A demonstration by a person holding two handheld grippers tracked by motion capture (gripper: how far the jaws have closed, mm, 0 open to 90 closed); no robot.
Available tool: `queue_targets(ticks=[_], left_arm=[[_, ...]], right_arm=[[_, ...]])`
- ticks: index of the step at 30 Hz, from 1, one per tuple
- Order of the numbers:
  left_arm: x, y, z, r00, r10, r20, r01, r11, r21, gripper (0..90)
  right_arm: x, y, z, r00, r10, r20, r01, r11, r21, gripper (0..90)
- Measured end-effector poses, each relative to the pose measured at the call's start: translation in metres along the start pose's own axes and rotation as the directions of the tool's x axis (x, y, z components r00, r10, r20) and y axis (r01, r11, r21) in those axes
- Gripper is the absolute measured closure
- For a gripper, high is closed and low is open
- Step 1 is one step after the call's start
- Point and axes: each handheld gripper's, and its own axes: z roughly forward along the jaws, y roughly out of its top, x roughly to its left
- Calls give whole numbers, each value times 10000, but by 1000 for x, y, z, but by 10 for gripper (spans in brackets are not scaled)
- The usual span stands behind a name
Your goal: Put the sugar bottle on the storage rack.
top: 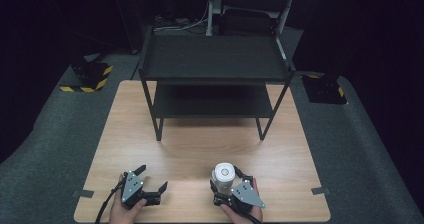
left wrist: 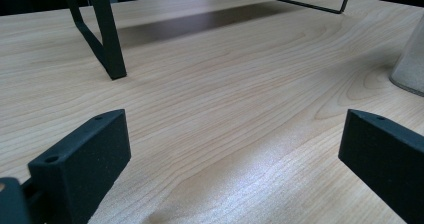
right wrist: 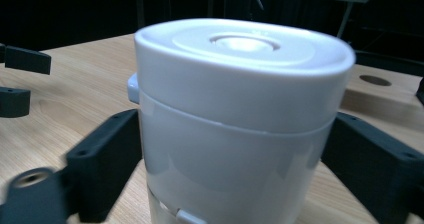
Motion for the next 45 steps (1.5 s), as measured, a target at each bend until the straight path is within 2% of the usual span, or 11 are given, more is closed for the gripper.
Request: queue_targets(ticks=[3,8,18,27,36,45], left_arm=[[0,0,0,10000,2,2,-2,10000,0,4],[0,0,0,10000,-4,3,4,10000,3,4],[0,0,0,10000,13,0,-13,10000,-8,4],[1,0,0,10000,-35,47,35,10000,-1,4],[1,0,0,10000,-15,41,15,10000,3,4],[0,0,0,10000,-34,20,34,10000,-2,4]], right_arm=[[0,-2,0,9998,203,8,-202,9997,-113,202],[5,-5,-1,9997,235,108,-231,9990,-395,275],[8,-4,-1,9991,332,255,-322,9987,-394,285],[1,3,-2,9982,513,299,-508,9986,-168,286],[-8,13,-4,9979,403,506,-394,9990,-202,286],[-25,32,-5,9971,220,734,-190,9990,-416,286]])
